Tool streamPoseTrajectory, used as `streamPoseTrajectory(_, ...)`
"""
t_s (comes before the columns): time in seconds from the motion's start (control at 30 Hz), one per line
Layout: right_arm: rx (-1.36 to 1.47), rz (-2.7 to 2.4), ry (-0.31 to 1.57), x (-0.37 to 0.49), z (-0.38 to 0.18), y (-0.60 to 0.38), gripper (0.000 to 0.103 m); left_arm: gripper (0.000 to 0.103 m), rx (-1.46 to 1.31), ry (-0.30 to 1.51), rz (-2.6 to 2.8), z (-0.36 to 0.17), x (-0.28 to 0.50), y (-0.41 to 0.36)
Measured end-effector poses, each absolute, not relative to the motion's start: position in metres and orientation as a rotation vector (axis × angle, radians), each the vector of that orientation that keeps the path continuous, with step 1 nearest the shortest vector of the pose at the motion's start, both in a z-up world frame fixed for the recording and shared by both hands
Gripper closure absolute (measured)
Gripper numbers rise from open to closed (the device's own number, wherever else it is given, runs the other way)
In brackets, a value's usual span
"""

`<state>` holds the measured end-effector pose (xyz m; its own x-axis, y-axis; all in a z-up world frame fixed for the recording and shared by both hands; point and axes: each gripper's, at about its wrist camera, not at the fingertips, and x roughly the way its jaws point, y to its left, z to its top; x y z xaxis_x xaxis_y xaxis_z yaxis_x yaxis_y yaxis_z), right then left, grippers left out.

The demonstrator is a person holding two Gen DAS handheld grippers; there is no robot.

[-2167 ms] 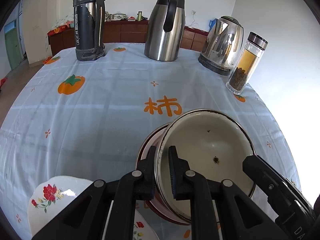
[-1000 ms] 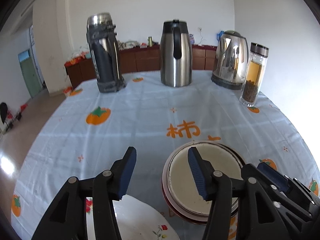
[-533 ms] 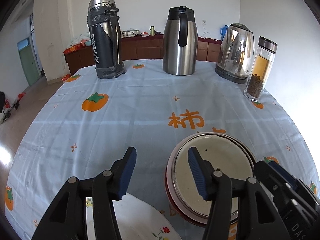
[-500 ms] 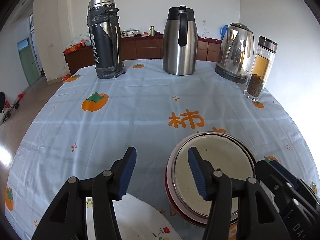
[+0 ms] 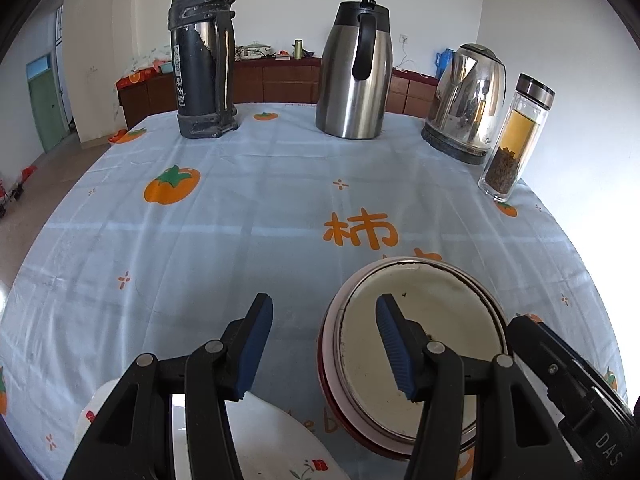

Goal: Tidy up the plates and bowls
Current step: 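Close the right gripper on the bowl stack rim and lift it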

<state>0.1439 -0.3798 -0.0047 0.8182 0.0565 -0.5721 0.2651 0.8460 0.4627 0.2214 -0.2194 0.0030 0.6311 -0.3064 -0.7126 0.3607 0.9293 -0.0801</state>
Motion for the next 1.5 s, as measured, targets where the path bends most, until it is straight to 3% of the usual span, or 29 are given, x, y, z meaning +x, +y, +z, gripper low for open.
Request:
streamPoseTrajectory(0.47,0.63,-0.068,0.523,0.131,0.005,-0.388,0.049,0.046,-0.096,0.805,-0.433,0.022,0.231,-0.189)
streamPoseTrajectory(0.63,0.599,-0.073,0.452,0.123,0.018,-0.387,0.036,0.046,-0.118,0.776,-0.408,0.035,0.234,-0.174)
streamPoseTrajectory(0.77,0.53,-0.101,0.379,0.114,0.032,-0.383,0.011,0.043,-0.142,0.772,-0.42,0.038,0.236,-0.168)
streamPoseTrajectory(0.83,0.495,-0.105,0.388,0.116,0.034,-0.38,0.01,0.042,-0.141,0.794,-0.443,0.034,0.238,-0.17)
streamPoseTrajectory(1.0,0.502,-0.032,0.541,0.137,0.018,-0.377,0.028,0.042,-0.163,0.872,-0.512,0.02,0.243,-0.18)
streamPoseTrajectory(1.5,0.608,0.016,0.753,0.163,-0.033,-0.374,0.05,0.042,-0.003,0.88,-0.445,0.0,0.237,-0.209)
